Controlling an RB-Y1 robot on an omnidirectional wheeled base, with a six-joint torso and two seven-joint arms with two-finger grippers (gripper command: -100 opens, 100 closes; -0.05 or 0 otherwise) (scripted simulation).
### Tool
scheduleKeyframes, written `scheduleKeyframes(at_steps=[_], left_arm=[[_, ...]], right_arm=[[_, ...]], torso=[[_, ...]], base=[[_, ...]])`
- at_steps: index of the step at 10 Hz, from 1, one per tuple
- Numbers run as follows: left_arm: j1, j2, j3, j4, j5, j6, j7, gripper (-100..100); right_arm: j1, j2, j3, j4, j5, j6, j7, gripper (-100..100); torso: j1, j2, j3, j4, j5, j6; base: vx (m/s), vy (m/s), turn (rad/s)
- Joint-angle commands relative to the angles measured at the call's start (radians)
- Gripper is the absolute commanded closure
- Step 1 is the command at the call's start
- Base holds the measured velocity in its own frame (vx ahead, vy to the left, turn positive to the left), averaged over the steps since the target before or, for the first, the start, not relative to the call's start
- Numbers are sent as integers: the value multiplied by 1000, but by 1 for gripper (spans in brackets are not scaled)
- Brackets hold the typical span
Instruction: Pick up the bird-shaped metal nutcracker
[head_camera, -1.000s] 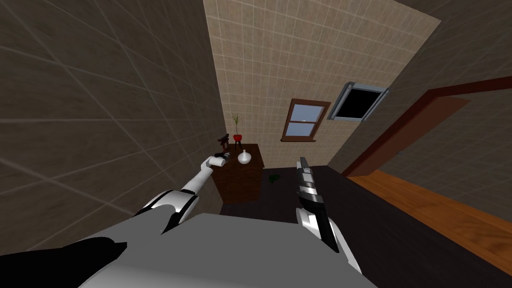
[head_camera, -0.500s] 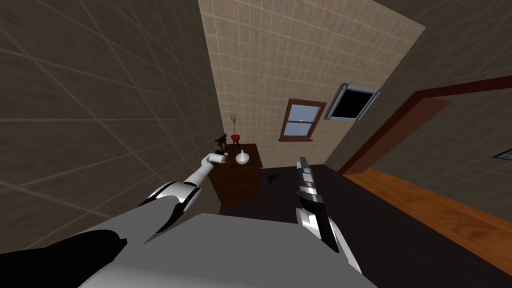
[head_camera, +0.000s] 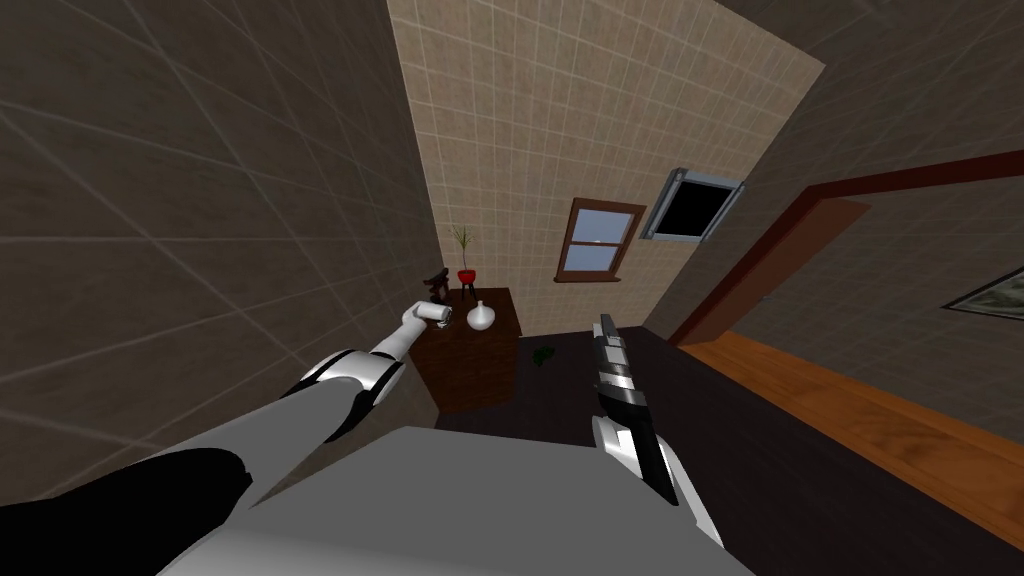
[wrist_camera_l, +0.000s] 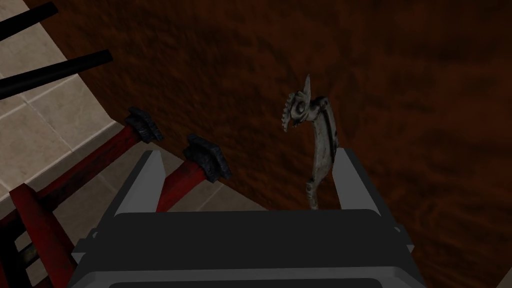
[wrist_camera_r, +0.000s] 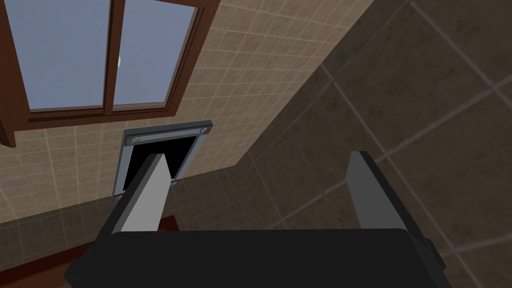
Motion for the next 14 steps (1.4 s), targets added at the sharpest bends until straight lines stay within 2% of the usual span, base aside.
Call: scheduleKeyframes(at_steps=[1, 2, 3, 4, 5, 6, 7, 8, 9, 10, 11, 12, 13, 14], left_arm=[[-50, 19, -9, 50, 7, 50, 2, -100], [-50, 19, -9, 81, 7, 79, 2, -100], [-90, 34, -17, 114, 12, 108, 5, -100], [-90, 34, -17, 141, 12, 134, 5, -100], [-127, 47, -26, 174, 16, 163, 7, -100], [-127, 47, -26, 199, 16, 189, 7, -100], [-127, 47, -26, 199, 16, 189, 7, -100], [-161, 60, -34, 243, 19, 235, 9, -100], [-161, 60, -34, 253, 19, 239, 9, -100], [-191, 72, -42, 303, 22, 275, 11, -100], [-191, 72, -42, 304, 22, 285, 11, -100], [-217, 83, -50, 346, 25, 323, 13, -100], [-217, 83, -50, 351, 25, 328, 13, -100], [-241, 93, -57, 394, 27, 365, 14, -100]], right_arm=[[0, 0, 0, 0, 0, 0, 0, 0], [0, 0, 0, 0, 0, 0, 0, 0], [0, 0, 0, 0, 0, 0, 0, 0], [0, 0, 0, 0, 0, 0, 0, 0], [0, 0, 0, 0, 0, 0, 0, 0], [0, 0, 0, 0, 0, 0, 0, 0], [0, 0, 0, 0, 0, 0, 0, 0], [0, 0, 0, 0, 0, 0, 0, 0], [0, 0, 0, 0, 0, 0, 0, 0], [0, 0, 0, 0, 0, 0, 0, 0], [0, 0, 0, 0, 0, 0, 0, 0], [0, 0, 0, 0, 0, 0, 0, 0], [0, 0, 0, 0, 0, 0, 0, 0], [0, 0, 0, 0, 0, 0, 0, 0]], torso=[[0, 0, 0, 0, 0, 0], [0, 0, 0, 0, 0, 1], [0, 0, 0, 0, 0, 0], [0, -1, 0, 0, 0, 0], [1, -1, 0, 0, 0, 0], [0, -1, 0, 0, 0, 0], [1, -1, 0, 0, 0, 0], [1, 0, 0, 0, 0, 0], [1, 0, 0, 0, 0, 0], [1, 0, 0, 0, 0, 0], [1, -1, 0, 0, 0, 0], [1, 0, 0, 0, 0, 0], [1, -1, 0, 0, 0, 0], [1, -1, 0, 0, 0, 0]], base=[[27, -17, -71], [28, -12, -48], [36, -8, -74], [33, -1, -43], [40, -10, -75], [32, -6, -38], [11, 0, 10], [25, 3, -63], [29, 4, -48], [40, -2, -78], [33, 1, -35], [38, 4, -59], [34, 6, -38], [36, 4, -54]])
